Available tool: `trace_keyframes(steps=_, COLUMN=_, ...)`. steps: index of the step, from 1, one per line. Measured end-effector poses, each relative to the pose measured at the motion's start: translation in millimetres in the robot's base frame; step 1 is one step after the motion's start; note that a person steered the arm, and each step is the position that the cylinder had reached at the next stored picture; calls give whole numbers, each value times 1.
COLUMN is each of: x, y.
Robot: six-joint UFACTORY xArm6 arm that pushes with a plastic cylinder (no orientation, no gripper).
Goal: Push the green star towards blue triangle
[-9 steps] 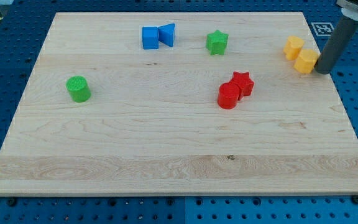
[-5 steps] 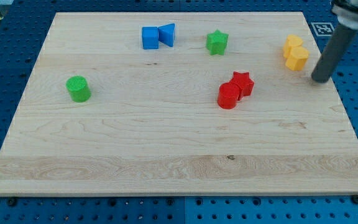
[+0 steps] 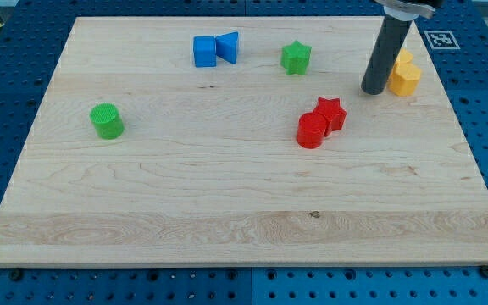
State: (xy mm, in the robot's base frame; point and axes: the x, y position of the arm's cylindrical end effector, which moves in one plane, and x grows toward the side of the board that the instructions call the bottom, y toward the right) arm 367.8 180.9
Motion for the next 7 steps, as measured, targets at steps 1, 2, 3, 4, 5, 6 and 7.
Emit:
trace_keyframes(steps=1, x=-10, y=-18)
trace_keyframes(steps=2, x=-24, y=-45)
trace_keyframes(steps=3, x=-67, y=-73)
trace_keyframes(steps=4, x=-81, y=-84)
trace_keyframes(steps=5, x=-81, y=-88)
trace_keyframes(steps=6, x=-70, y=-106)
trace_keyframes(steps=7, x=-44, y=-127)
